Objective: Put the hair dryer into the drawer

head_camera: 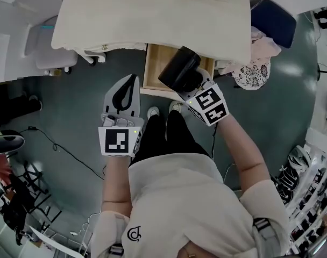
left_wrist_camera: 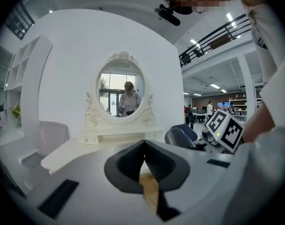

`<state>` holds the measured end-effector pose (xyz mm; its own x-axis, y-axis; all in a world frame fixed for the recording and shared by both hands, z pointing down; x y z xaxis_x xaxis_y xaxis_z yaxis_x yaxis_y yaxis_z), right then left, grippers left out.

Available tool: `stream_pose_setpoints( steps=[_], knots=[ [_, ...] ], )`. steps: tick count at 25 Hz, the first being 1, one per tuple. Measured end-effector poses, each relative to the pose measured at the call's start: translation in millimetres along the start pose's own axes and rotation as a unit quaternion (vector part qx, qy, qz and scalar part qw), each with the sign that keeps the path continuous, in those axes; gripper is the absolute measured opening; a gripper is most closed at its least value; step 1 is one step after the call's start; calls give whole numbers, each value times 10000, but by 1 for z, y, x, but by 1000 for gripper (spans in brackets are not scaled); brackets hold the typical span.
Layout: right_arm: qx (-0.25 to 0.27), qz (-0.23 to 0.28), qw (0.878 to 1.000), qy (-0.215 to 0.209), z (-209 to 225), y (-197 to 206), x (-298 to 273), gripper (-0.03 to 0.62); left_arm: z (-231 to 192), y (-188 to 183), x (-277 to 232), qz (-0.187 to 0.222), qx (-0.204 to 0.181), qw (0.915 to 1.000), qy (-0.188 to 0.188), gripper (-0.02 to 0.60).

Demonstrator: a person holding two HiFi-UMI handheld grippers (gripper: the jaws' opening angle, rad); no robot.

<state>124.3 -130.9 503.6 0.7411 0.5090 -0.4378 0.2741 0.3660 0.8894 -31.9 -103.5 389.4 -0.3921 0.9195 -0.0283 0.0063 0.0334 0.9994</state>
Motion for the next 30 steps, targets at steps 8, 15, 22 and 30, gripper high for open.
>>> stream_pose_setpoints(
  steps=[8,15,22,30],
  knots=[
    [779,-1211,9882,-528,13,77,-56,261,-19,36,-1,-367,53,9992,118,13],
    [1108,-2196,9661,-783,32,130,-91,261,-16,55,-11,-327,173,9992,154,14],
    [1371,-3066,9340,-1219,29,171,-120,265,-29,77,-9,-513,370,9980,23,14],
    [1496,-3619,9074,-1529,18,192,-139,270,-41,96,1,-717,485,9962,-31,14]
  ],
)
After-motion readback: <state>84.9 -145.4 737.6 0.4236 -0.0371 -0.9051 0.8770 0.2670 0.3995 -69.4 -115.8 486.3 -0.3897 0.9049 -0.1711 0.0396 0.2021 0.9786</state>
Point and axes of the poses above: the fingertips, and each gripper's own axes: x backward along the fingers, z to its right, y out of its underside, the point moved 4 cm from there along x, backward along the fingers, and after that the axes turned 12 degrees about z, right-handed, at the moved point
